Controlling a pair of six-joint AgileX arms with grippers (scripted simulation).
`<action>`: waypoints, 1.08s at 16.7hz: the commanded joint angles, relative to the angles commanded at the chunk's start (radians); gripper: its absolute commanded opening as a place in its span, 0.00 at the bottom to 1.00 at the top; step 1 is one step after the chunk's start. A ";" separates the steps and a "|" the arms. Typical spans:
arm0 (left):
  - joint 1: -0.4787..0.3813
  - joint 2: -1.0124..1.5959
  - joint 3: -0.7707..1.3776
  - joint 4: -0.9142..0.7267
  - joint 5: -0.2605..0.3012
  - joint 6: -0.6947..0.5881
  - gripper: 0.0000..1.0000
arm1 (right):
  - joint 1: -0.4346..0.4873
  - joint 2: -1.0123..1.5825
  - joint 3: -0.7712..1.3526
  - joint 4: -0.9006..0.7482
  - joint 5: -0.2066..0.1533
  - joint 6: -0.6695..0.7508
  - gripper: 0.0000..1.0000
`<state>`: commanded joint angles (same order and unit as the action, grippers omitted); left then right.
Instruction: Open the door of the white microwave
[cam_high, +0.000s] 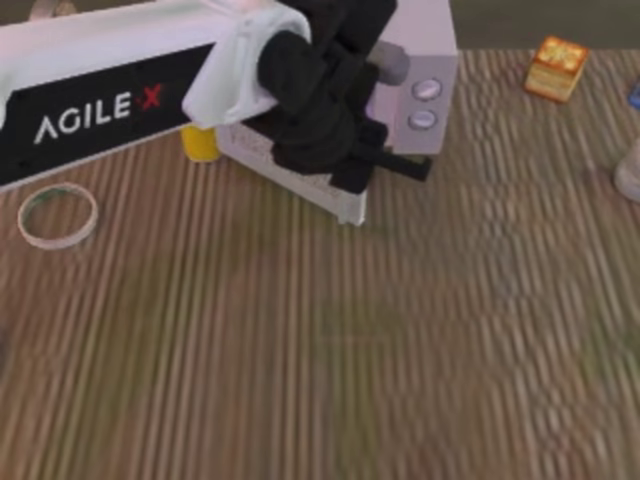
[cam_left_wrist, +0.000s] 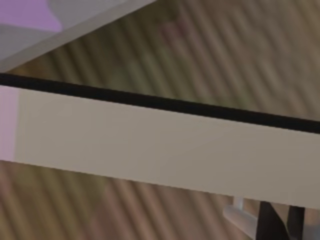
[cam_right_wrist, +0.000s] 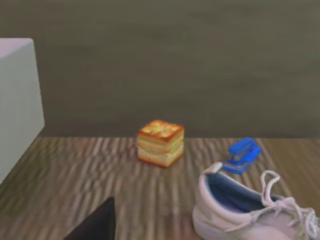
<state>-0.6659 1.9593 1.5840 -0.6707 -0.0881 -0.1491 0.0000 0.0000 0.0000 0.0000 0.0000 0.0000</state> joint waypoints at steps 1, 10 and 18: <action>0.000 0.000 0.000 0.000 0.000 0.000 0.00 | 0.000 0.000 0.000 0.000 0.000 0.000 1.00; 0.000 0.000 0.000 0.000 0.000 0.000 0.00 | 0.000 0.000 0.000 0.000 0.000 0.000 1.00; 0.031 -0.073 -0.097 0.034 0.068 0.116 0.00 | 0.000 0.000 0.000 0.000 0.000 0.000 1.00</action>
<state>-0.6345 1.8859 1.4868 -0.6367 -0.0203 -0.0331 0.0000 0.0000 0.0000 0.0000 0.0000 0.0000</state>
